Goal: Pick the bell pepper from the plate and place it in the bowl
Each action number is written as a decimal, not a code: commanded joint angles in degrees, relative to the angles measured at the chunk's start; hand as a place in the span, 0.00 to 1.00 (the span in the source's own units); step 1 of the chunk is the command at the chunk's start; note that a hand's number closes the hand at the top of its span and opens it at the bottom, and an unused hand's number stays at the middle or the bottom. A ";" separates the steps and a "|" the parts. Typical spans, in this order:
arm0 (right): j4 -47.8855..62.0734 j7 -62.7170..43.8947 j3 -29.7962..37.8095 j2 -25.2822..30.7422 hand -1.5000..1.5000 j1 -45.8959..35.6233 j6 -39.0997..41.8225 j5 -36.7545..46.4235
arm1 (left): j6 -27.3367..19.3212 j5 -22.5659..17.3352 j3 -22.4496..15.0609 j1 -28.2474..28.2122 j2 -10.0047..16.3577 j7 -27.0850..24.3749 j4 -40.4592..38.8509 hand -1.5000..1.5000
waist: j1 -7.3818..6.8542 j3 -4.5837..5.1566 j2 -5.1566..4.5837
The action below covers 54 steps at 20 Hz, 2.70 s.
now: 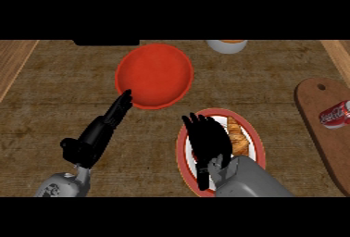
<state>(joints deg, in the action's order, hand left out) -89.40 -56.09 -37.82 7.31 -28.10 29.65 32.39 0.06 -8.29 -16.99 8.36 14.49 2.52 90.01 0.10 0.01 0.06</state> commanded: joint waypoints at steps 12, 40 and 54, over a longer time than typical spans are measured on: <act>8.42 8.21 5.81 -0.73 0.00 5.24 -0.16 11.60 | 4.17 3.99 2.93 -0.91 -3.84 -3.60 -4.25 0.50 | -0.17 0.00 -0.11; 25.66 15.61 -13.10 -7.29 1.00 -17.65 -20.19 2.24 | 8.70 6.25 2.24 4.29 -8.90 3.88 -0.32 0.50 | -8.65 0.00 -1.37; 23.37 -0.41 -13.58 -7.29 1.00 -38.16 -47.06 4.82 | 8.90 5.84 4.64 4.41 -7.86 3.73 -1.10 0.50 | -5.75 0.01 -0.66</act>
<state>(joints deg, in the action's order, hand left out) -63.88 -54.12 -53.15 0.35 -61.76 -8.19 36.77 7.71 -2.27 -10.13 13.81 7.38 3.36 91.30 -6.42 0.07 -0.65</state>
